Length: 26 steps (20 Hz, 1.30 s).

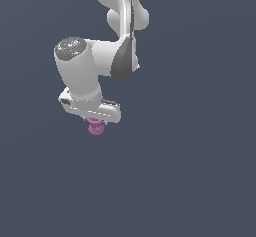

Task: Pick up the object and move it to a goal position.

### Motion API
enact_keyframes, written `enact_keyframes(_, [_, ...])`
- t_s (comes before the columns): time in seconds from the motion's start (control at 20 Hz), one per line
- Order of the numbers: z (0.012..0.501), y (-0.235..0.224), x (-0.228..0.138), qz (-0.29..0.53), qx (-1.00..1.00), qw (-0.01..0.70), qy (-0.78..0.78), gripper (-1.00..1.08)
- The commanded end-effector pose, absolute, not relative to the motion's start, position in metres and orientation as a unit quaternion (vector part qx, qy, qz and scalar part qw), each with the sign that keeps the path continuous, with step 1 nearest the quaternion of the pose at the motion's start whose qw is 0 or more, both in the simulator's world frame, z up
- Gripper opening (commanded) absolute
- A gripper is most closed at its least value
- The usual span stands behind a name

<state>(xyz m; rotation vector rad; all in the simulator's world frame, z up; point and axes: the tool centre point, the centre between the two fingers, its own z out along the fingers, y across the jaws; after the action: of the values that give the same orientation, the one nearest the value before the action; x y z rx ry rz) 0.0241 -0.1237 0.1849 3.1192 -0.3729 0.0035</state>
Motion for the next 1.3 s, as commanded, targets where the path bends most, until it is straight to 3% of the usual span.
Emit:
enact_keyframes(0.0, [0.201,-0.134,0.034,0.001,0.993,0.000,-0.118,-1.00])
enact_keyframes(1.25, [0.296,-0.197,0.101,0.000,0.993,0.000,-0.118,-1.00])
